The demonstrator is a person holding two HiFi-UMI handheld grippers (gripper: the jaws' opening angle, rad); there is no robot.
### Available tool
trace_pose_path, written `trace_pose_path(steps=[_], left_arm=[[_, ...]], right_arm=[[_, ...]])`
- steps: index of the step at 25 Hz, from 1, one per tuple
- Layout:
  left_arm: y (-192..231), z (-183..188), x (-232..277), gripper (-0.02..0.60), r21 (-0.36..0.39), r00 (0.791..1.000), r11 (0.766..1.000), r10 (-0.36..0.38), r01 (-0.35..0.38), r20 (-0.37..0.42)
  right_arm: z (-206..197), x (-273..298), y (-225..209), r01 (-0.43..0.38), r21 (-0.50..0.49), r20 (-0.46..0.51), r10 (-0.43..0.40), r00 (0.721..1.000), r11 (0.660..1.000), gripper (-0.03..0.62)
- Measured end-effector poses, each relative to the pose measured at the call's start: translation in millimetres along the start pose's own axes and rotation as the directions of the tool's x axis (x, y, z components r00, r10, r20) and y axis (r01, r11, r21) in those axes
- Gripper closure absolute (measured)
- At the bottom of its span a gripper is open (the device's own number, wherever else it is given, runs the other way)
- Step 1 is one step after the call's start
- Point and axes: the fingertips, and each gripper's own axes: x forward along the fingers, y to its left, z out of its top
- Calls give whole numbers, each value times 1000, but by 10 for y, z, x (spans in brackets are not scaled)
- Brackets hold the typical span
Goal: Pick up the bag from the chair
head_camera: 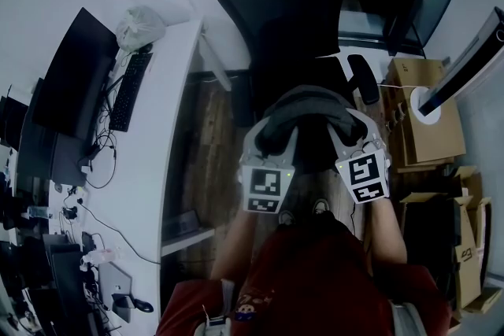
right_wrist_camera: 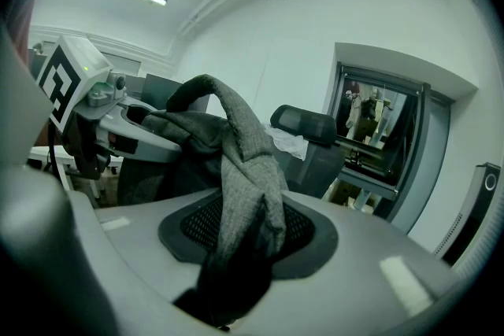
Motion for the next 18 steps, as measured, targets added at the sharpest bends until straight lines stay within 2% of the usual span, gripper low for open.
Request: trace_pose_path(steps=[18], left_arm=[[-142,120,224,391,9,1000,1000,9,-9,0]], right_arm=[[-56,-14,-287,-1,-6,12,2,1000,1000,439]])
